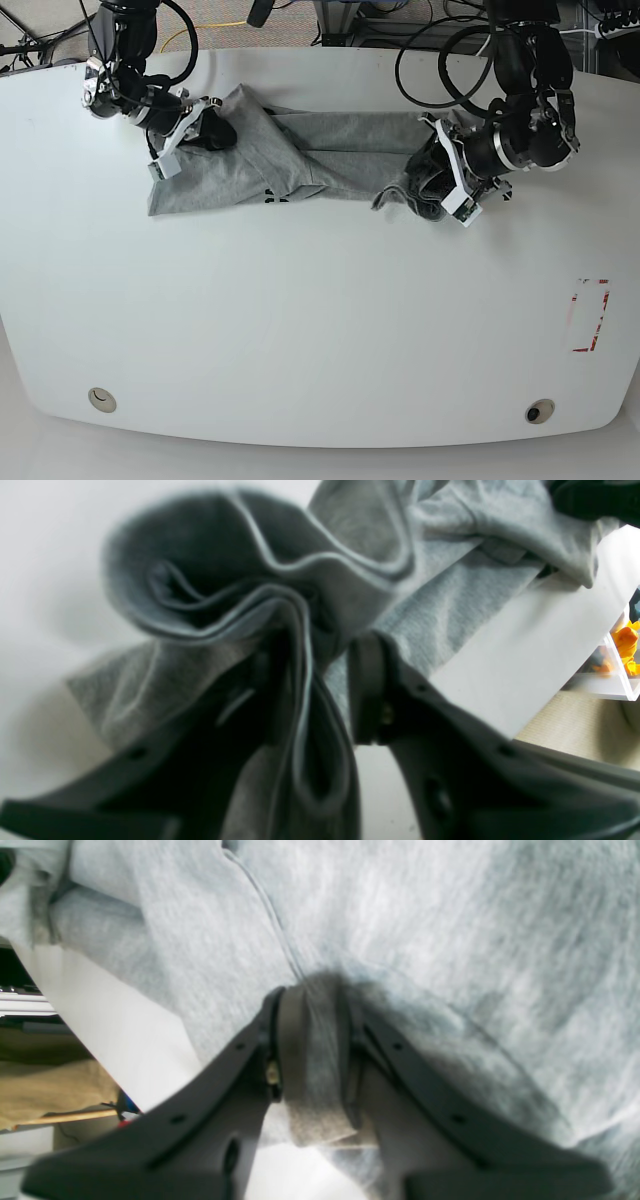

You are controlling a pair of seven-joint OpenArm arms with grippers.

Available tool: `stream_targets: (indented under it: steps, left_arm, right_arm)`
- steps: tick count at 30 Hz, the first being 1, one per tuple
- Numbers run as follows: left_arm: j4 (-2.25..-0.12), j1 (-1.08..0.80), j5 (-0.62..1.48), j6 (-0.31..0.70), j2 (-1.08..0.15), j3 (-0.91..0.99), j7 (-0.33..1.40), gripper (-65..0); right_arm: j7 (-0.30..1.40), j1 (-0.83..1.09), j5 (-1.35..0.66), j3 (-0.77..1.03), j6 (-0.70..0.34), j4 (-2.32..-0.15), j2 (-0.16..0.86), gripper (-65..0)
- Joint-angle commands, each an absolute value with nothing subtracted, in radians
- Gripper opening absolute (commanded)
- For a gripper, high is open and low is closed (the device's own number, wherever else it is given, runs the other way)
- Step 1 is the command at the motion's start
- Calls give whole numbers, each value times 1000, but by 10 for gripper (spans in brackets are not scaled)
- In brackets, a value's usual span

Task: Fold the T-shirt properly
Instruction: 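Grasp the strip end with the left gripper and fold it toward the right gripper, then regrasp the strip end with the right gripper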

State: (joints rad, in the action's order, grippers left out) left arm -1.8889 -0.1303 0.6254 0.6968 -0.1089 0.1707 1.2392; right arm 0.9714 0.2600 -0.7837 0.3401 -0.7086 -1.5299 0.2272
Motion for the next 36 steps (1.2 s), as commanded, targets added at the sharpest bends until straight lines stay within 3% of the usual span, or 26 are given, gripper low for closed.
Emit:
stream_targets:
  steps: [1,8,14,19,27,29,34,36]
  left_arm:
    - [-1906,-116,648,698,-111,171,1218,-394]
    - [-1914,-110,648,698,-41,101,1219,-274]
    - [-1916,-73,742,698,-45,-22,1254,-269]
    - [-1908,-48,737,698,-50,131,1270,-271]
    - [-1880,-39,512,698,-71,268,1265,-272]
    - [-1836,-38,478,698,-74,268,1239,-279]
    - [-1736,-51,435,698,-110,260,1213,-401]
    - [-1669,-50,427,698,-114,246,1207,-410]
  right_arm:
    - [1001,265,-739,343,-698,-1561,242,-541]
    - [1004,265,-739,343,-698,-1596,242,-541]
    - [1004,260,-739,343,-698,-1596,242,-539]
    - [1006,257,-740,343,-698,-1604,242,-537]
    - [1052,254,-745,349,-698,-1724,236,-522]
    - [1070,239,-746,351,-698,-1755,232,-461]
    - [1138,234,-756,403,-698,-1839,188,-212]
    - [1175,220,-791,463,-698,-1853,179,-122]
